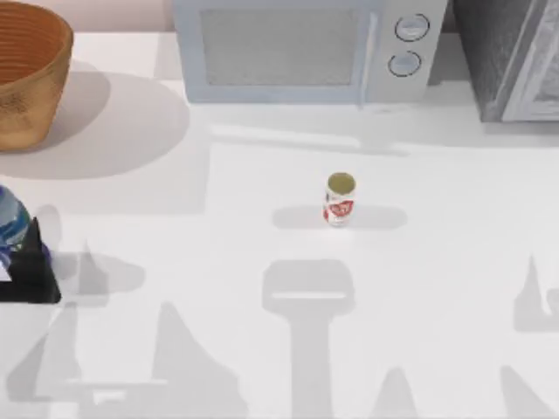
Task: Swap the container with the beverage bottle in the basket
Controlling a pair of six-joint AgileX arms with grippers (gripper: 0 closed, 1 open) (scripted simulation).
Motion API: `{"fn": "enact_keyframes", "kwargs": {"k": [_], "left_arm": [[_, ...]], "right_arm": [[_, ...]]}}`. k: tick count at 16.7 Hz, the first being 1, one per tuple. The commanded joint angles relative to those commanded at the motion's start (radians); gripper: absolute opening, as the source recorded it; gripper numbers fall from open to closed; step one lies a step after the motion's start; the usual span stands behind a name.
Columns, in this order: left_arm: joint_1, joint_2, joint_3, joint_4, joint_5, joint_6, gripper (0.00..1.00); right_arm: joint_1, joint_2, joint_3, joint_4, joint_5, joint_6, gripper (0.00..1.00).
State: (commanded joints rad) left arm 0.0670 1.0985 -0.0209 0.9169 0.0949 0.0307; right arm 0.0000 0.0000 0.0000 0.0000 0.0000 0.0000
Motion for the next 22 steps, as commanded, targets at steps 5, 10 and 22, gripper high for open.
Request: {"fn": "enact_keyframes", "kwargs": {"k": [5,10,22], "left_arm": [[0.025,0.317,-0.009,0.262,0.022,0.010,1.00],[0.037,0.499,-0.010,0.421,0.037,0.016,1.00],[0.024,0.632,0.071,0.472,0.027,0.012,1.00]], "right_arm": [[0.000,0.000,0.000,0.000,0.000,0.000,1.00],[0.000,0.000,0.000,0.000,0.000,0.000,1.00],[0.000,0.000,0.000,0.000,0.000,0.000,1.00]]}}
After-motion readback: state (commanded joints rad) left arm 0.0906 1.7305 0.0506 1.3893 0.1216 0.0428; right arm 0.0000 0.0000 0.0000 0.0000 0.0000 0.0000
